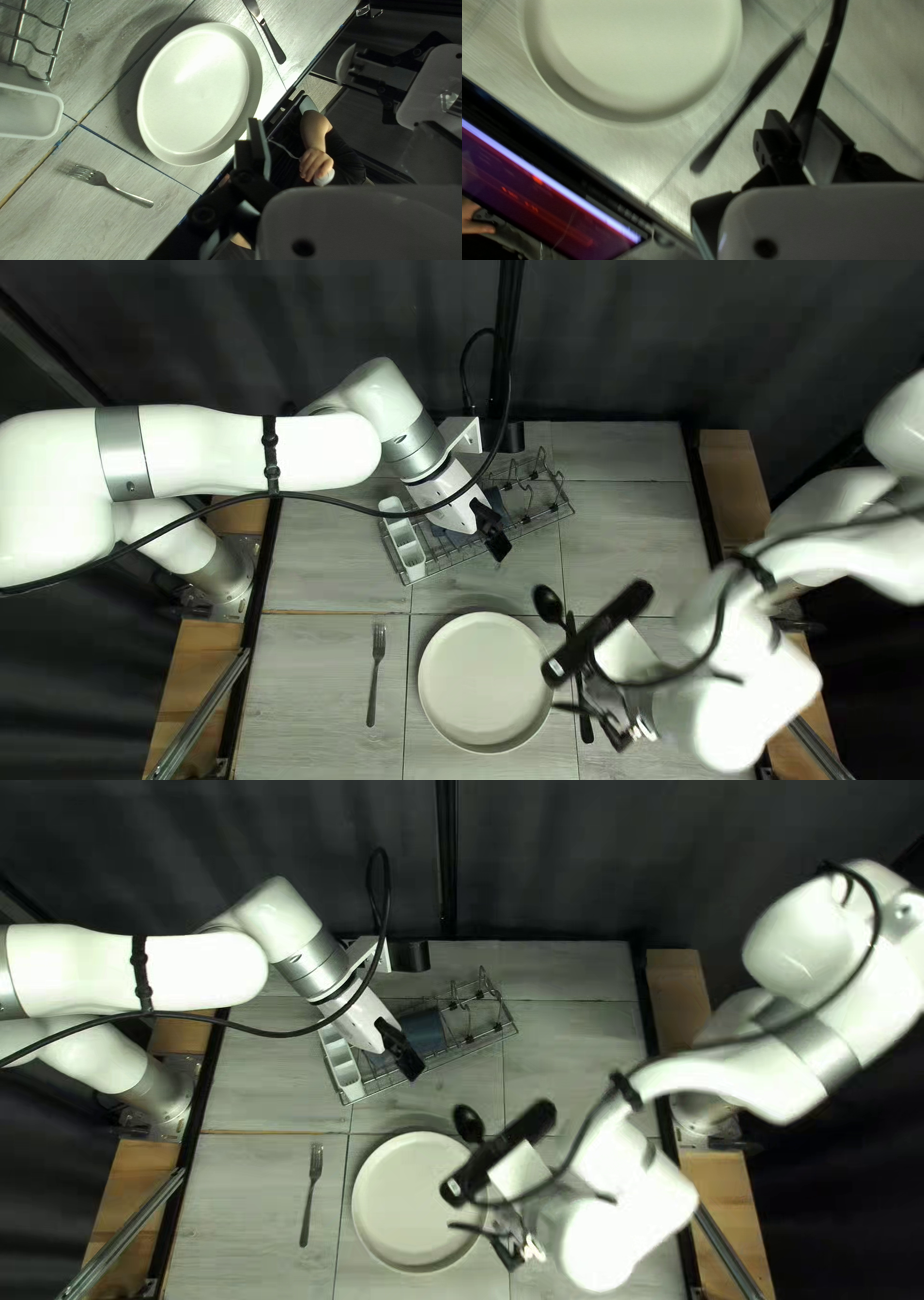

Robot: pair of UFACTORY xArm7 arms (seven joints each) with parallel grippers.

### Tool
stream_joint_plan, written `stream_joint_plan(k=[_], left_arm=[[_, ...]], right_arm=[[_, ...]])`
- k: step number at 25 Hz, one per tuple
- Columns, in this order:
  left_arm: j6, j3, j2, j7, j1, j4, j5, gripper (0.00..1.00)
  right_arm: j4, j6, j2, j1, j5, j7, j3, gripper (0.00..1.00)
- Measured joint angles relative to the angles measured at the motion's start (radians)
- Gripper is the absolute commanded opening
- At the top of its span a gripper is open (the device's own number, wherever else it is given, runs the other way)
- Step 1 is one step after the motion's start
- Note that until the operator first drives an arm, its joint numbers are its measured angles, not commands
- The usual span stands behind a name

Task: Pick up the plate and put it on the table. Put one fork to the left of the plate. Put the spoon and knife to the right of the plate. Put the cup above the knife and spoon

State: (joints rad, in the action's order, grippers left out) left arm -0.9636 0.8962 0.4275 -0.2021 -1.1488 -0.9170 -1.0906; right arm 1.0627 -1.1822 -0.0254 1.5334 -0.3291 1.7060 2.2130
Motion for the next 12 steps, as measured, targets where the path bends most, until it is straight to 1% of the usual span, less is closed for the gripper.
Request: stream_joint_plan(k=[5, 8, 10, 12], left_arm=[[0.000, 0.000, 0.000, 0.000, 0.000, 0.000, 0.000, 1.00], [0.000, 0.000, 0.000, 0.000, 0.000, 0.000, 0.000, 1.00], [0.000, 0.000, 0.000, 0.000, 0.000, 0.000, 0.000, 1.00], [0.000, 0.000, 0.000, 0.000, 0.000, 0.000, 0.000, 1.00]], right_arm=[[-0.009, 0.002, 0.011, -0.007, -0.009, 0.010, 0.003, 0.00], [-0.076, 0.031, 0.097, -0.007, -0.055, 0.086, 0.010, 0.00], [-0.128, 0.077, 0.138, 0.003, -0.047, 0.166, 0.011, 0.00], [-0.173, 0.120, 0.160, 0.012, -0.013, 0.249, 0.012, 0.00]])
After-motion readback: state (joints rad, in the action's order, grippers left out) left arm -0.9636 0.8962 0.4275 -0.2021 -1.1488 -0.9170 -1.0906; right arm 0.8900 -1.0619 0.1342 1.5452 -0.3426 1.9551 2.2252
